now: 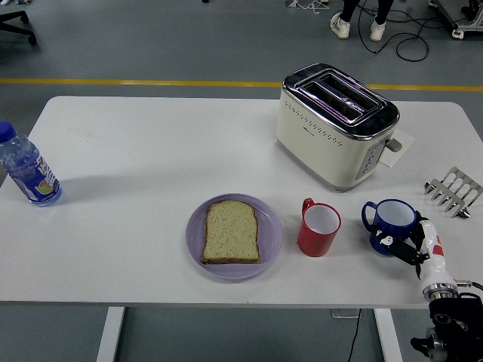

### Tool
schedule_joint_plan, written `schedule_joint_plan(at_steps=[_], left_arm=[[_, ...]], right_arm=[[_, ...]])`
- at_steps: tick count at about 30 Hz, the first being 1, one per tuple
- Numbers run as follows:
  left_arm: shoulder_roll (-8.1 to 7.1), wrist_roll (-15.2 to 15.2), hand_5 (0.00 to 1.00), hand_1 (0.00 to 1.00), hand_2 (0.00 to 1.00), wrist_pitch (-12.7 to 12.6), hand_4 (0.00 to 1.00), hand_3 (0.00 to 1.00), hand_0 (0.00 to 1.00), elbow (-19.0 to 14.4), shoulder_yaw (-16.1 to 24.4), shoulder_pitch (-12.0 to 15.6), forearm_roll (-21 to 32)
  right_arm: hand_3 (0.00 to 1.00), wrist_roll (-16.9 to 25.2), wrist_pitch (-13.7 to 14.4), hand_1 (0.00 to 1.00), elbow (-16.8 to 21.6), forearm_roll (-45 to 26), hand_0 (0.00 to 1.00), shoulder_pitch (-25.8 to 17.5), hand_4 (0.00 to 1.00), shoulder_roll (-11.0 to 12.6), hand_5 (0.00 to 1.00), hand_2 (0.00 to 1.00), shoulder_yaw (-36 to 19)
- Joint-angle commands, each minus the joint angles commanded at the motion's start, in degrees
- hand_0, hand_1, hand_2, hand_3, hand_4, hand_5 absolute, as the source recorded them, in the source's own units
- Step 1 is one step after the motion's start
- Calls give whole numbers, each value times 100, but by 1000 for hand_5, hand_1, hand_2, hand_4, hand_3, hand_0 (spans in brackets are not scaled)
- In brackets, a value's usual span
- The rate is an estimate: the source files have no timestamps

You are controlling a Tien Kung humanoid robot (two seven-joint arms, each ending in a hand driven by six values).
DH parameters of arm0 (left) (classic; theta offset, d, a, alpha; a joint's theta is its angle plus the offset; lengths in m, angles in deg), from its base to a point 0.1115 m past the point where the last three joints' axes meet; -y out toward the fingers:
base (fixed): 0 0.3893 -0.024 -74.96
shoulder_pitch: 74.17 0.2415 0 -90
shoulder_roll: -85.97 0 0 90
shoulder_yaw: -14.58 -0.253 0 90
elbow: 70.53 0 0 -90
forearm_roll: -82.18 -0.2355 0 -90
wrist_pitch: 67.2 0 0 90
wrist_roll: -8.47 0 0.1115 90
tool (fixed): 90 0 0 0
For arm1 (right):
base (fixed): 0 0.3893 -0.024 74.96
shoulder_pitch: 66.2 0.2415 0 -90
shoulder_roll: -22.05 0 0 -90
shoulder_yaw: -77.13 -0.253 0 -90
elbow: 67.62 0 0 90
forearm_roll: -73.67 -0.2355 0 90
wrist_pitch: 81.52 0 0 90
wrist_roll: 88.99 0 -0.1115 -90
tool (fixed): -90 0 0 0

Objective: Pick up the cup,pour liquid into bread,place the cup on the desk

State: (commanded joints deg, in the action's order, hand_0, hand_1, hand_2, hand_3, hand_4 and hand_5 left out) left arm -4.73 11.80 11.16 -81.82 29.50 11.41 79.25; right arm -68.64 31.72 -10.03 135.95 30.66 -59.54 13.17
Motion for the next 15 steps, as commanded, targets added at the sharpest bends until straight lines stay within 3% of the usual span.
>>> schedule_joint_plan(at_steps=[3,4,14,15], left_arm=[[1,-1,857,642,652,0,242,505,633,0,-11,4,2],[1,-1,857,643,653,0,241,505,633,0,-12,5,3],[7,-1,856,643,653,0,241,505,633,3,-57,32,20],[7,-1,856,642,652,0,241,505,633,3,-62,35,21]], right_arm=[[708,-2,33,530,-10,42,522,-5,754,-2,2,628,0],[772,-3,35,548,-11,45,544,-5,793,-2,2,660,-1],[818,-30,82,562,11,213,570,-47,804,1,2,683,4],[909,-22,86,623,15,225,667,-50,838,1,2,774,6]])
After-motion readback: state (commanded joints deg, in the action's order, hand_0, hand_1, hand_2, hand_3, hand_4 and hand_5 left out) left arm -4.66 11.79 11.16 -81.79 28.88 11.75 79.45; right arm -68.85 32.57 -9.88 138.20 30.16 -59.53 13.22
